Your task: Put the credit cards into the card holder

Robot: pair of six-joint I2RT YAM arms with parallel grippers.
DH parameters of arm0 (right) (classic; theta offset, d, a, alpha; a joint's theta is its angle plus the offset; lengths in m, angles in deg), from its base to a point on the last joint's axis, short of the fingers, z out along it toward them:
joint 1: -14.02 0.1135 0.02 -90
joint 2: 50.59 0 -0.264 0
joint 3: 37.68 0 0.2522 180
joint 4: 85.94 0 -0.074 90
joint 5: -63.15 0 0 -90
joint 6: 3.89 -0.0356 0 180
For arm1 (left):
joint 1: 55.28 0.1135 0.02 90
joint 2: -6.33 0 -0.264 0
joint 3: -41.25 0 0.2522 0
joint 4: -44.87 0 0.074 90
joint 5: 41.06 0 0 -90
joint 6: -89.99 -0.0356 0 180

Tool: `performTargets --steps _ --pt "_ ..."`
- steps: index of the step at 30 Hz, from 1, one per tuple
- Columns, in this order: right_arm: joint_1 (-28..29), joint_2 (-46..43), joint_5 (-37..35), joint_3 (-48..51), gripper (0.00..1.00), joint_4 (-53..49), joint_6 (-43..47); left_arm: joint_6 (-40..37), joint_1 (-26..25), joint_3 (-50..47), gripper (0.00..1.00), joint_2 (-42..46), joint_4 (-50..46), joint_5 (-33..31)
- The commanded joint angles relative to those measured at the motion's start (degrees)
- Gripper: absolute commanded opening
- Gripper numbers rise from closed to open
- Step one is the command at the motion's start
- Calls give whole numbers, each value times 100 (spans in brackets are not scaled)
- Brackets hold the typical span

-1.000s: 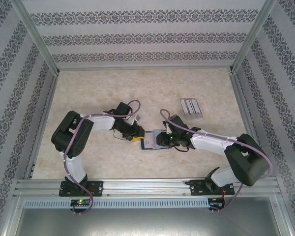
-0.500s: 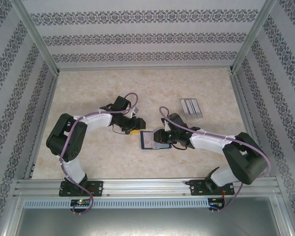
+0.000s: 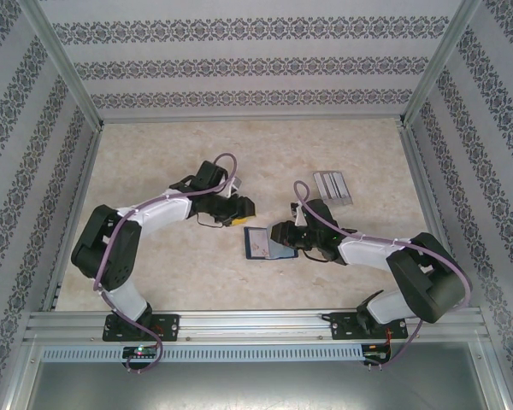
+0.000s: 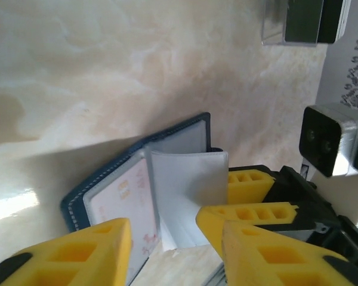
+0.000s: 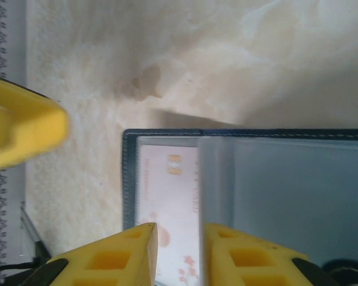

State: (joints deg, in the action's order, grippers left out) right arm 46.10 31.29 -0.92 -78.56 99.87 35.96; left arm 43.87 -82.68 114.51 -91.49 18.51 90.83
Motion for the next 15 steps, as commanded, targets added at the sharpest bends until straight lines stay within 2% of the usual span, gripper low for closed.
performTargets --steps 1,3,8,12,15 --pt "-36 53 329 92 27 738 -600 413 -64 -234 35 -167 462 306" --pt "-22 125 447 101 27 909 -744 354 -75 -260 29 -188 452 318" --pt "-35 141 409 215 26 1059 -889 212 -190 -194 29 -242 359 343" --pt "-60 250 371 206 21 940 -804 171 -263 -261 29 -370 411 285" --pt "-40 452 449 180 23 1002 -785 207 -283 -332 29 -493 568 304"
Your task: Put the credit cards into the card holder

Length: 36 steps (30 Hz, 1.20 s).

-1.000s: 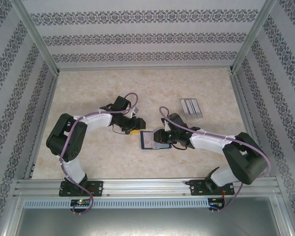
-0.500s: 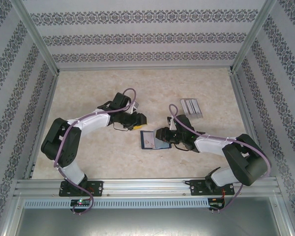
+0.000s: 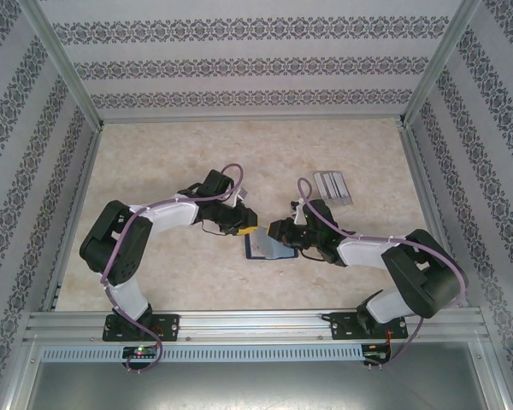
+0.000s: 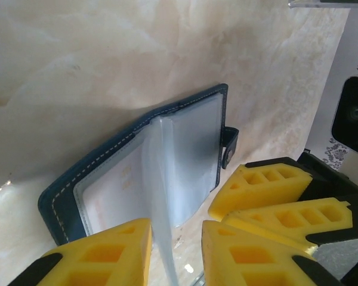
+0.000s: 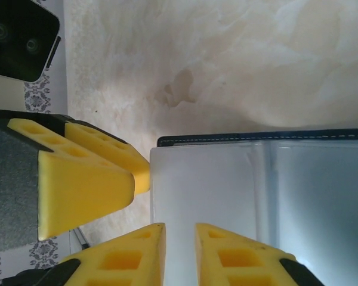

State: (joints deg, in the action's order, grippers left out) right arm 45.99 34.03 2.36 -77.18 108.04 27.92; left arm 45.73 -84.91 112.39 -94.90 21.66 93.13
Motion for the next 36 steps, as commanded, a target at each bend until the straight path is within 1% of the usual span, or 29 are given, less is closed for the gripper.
performTargets --steps 1,2,3,9,12,18,21,25,27,29,30,33,36 --pt "-17 233 162 28 27 214 43 -2 -78 -117 29 -207 284 80" --pt "-2 271 174 16 30 214 67 -20 -100 -104 29 -283 309 96" --pt "10 294 181 13 32 238 89 -24 -112 -73 29 -375 322 112" --pt "36 161 206 12 37 -34 580 17 -155 1 28 -613 476 226" --pt "53 -7 137 115 37 -68 779 -3 -156 79 28 -567 418 249" --pt "289 -393 -337 176 39 -418 1541 45 -159 267 28 -689 460 415" --pt "455 -402 -474 124 39 -483 1780 373 -176 256 28 -755 898 613" --pt "657 -370 -848 42 41 -614 1908 397 -215 423 27 -797 810 613" --pt "718 -333 -910 1 48 -625 1920 385 -232 441 27 -799 767 600" --pt "796 -276 -893 -70 53 -669 2001 364 -250 441 26 -826 751 596" --pt "820 -256 -887 -96 54 -666 2006 357 -248 451 26 -857 728 592" --pt "847 -300 -873 -76 49 -588 1901 401 -256 458 24 -911 742 598" --pt "849 -368 -970 -125 49 -776 1931 370 -274 456 24 -943 726 539"
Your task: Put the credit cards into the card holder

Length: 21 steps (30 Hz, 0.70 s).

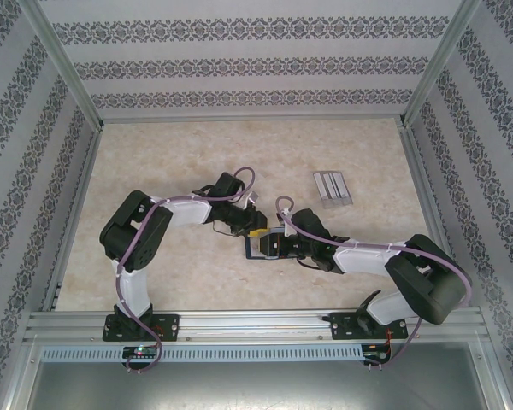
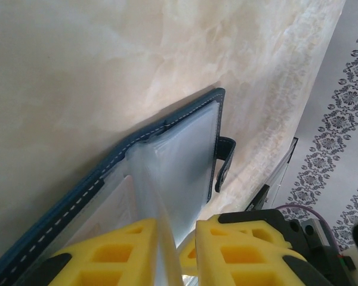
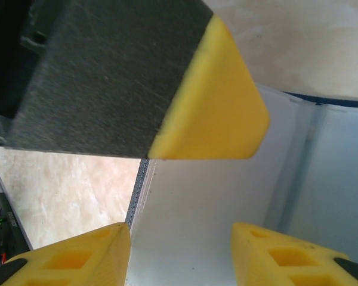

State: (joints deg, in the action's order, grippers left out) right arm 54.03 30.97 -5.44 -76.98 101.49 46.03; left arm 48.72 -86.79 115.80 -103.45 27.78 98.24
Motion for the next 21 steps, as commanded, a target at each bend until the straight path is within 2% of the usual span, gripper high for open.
performTargets --steps 1,12,16,21 --pt "47 -70 -198 -138 49 -115 118 67 -81 122 24 -107 105 23" --pt "94 96 -195 -358 56 -267 -31 160 -123 118 18 -67 60 -14" --pt "144 143 -475 -469 56 -564 31 161 -143 161 16 -93 6 -6" --pt "146 227 -663 -427 50 -597 -28 130 -145 151 16 -42 -59 -66"
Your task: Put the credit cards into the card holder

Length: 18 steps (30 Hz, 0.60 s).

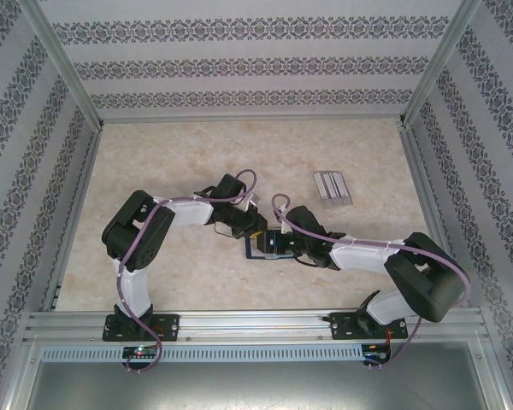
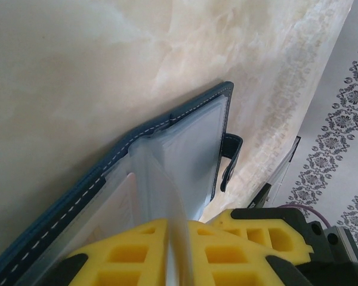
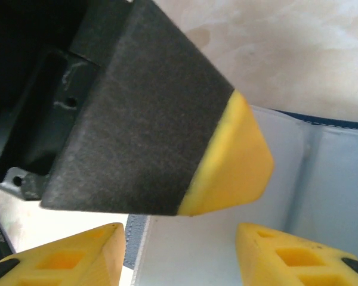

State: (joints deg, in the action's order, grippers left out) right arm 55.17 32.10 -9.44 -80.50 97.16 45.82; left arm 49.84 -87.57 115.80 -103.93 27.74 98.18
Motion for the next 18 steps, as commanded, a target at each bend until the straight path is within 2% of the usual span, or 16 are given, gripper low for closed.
performTargets --steps 1,9,12,18 --pt "29 136 -283 -61 49 -161 -20 8 -68 160 16 -5 -73 -55" --pt "-94 -57 -191 105 36 -43 -127 -169 -67 257 20 4 -362 -166" --pt "-179 -198 -24 200 34 99 -238 -299 -69 296 27 11 -514 -292" --pt "-292 -253 110 291 30 203 -216 -661 -50 451 31 -14 -889 -437"
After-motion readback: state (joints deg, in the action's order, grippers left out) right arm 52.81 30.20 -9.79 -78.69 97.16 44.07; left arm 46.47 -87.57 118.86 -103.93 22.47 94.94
